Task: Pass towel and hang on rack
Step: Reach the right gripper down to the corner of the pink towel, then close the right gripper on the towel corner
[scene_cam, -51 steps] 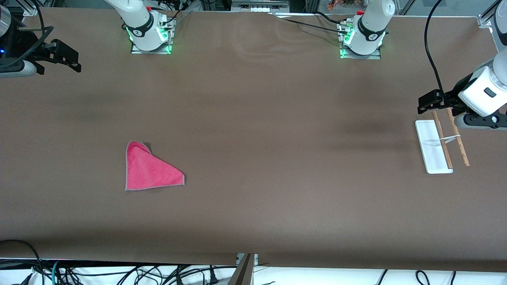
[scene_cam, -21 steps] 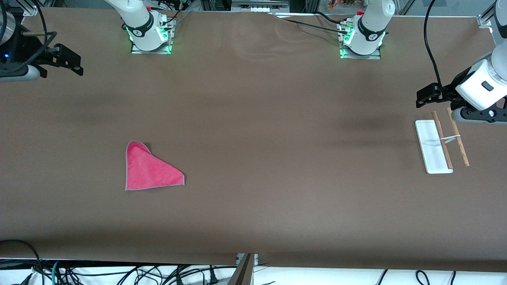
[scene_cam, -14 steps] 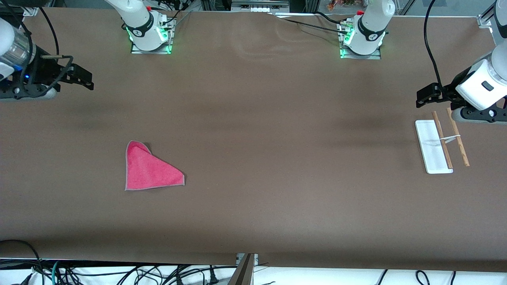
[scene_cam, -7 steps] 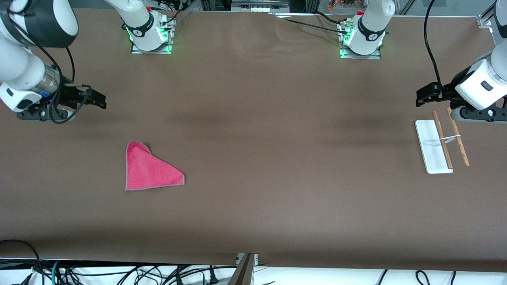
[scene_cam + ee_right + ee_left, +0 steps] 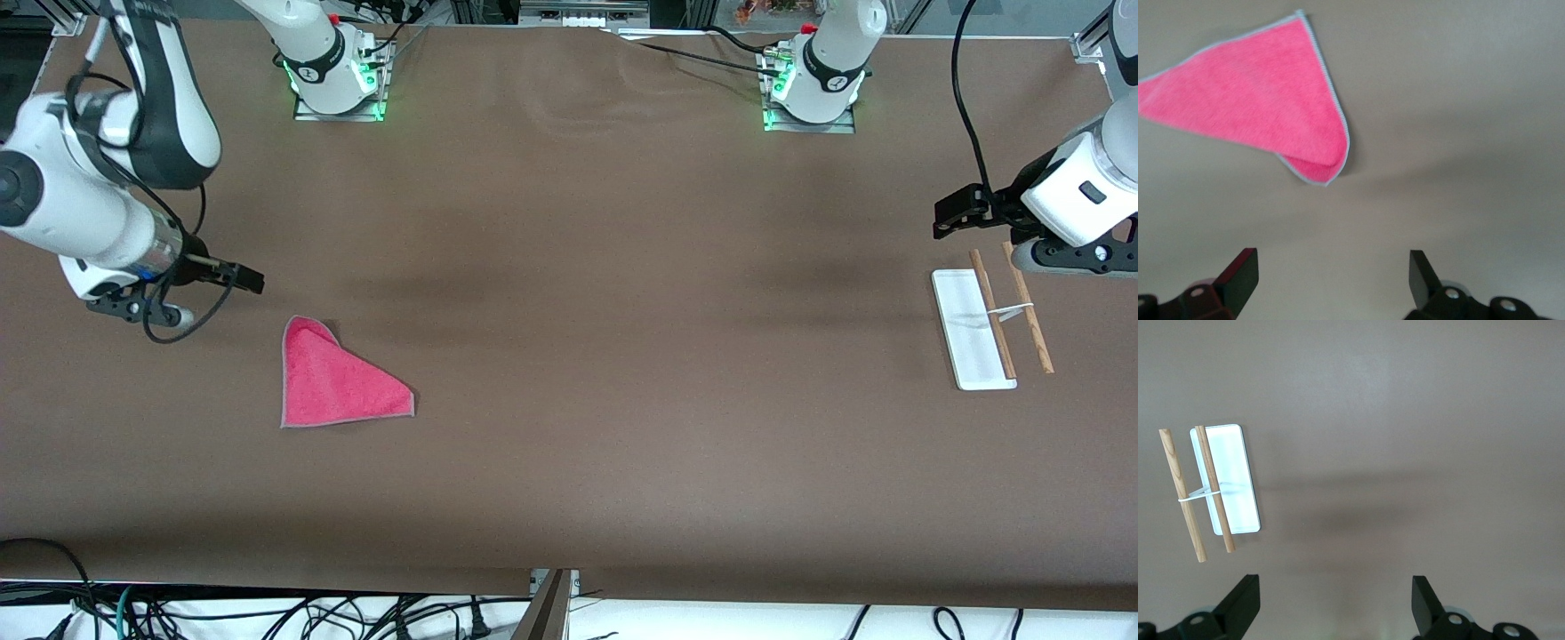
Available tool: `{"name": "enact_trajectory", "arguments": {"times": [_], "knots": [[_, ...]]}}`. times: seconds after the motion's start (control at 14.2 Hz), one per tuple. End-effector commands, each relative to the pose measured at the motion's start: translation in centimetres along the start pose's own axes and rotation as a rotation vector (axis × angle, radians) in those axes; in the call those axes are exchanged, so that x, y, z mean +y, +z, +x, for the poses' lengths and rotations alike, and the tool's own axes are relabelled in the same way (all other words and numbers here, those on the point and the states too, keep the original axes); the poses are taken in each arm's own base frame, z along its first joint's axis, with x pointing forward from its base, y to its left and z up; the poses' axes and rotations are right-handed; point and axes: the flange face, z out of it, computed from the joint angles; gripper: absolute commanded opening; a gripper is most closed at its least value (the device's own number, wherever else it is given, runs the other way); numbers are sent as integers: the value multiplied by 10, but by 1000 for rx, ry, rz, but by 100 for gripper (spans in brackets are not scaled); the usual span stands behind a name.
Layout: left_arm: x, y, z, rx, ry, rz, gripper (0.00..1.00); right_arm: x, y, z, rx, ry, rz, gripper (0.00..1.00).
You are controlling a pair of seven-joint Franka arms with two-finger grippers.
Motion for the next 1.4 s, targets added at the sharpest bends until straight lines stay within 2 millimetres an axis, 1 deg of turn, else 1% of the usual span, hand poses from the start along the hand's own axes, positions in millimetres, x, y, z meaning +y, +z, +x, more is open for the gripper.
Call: {"name": "enact_trajectory", "arguments": {"times": [0.0, 0.14, 0.21, 0.49, 0.63, 0.77, 0.84, 0.98, 1.12, 1.33], "knots": [[1, -9, -3, 3, -3, 19, 100, -6, 33, 11, -10, 147, 3, 100], [1, -9, -3, 3, -3, 19, 100, -12, 61, 19, -11, 215, -1, 100], [1, -9, -3, 3, -3, 19, 100, -13, 71, 20, -20, 244, -5, 100], [1, -9, -3, 3, 0, 18, 100, -14, 90, 20, -42, 266, -11, 100], [0, -10, -3, 4, 1, 18, 100, -14, 103, 21, -44, 275, -6, 100], [1, -8, -3, 1, 3, 18, 100, -22, 119, 18, -24, 283, 21, 99], [-1, -10, -3, 4, 1, 18, 100, -18, 130, 22, -29, 290, 17, 99], [-1, -9, -3, 3, 3, 18, 100, -18, 145, 23, -13, 294, 20, 99], [-1, -9, -4, 1, 3, 18, 100, -17, 153, 19, -31, 302, 21, 98], [-2, -10, -3, 4, 3, 18, 100, -15, 154, 16, -38, 302, 19, 89]]}}
